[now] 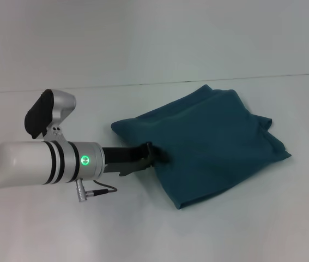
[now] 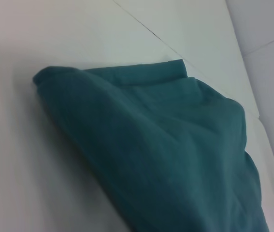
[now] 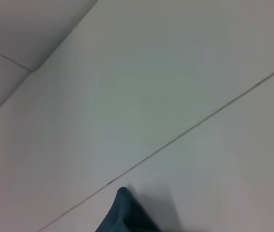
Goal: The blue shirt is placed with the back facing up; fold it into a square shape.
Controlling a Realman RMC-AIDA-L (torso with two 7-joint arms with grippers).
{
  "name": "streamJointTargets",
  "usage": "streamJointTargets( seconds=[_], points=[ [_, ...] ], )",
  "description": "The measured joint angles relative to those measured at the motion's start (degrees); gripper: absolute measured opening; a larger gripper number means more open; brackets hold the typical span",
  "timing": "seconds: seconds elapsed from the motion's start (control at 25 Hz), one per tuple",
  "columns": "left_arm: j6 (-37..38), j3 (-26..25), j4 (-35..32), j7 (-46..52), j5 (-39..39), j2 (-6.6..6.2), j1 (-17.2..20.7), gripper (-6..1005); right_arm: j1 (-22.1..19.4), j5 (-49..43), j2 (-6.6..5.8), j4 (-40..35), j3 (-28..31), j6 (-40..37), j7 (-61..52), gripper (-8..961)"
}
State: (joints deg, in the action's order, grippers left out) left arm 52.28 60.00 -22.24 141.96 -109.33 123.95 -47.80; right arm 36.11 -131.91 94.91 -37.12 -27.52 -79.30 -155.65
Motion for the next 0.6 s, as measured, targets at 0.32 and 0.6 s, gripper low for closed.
streamJointTargets(
  seconds=[0.32, 0.6],
  points=[
    [4.5, -0.3, -2.5, -0.2, 0.2, 0.08, 1.7, 171, -0.2, 0.0, 0.11, 0.0, 0.5, -0.2, 0.1, 927],
    [15.7, -0.8, -11.0, 0.4, 1.0, -0.67, 10.5, 114, -0.4, 0.0, 0.31, 0.1, 0.8, -0.3, 0.1, 927]
  ],
)
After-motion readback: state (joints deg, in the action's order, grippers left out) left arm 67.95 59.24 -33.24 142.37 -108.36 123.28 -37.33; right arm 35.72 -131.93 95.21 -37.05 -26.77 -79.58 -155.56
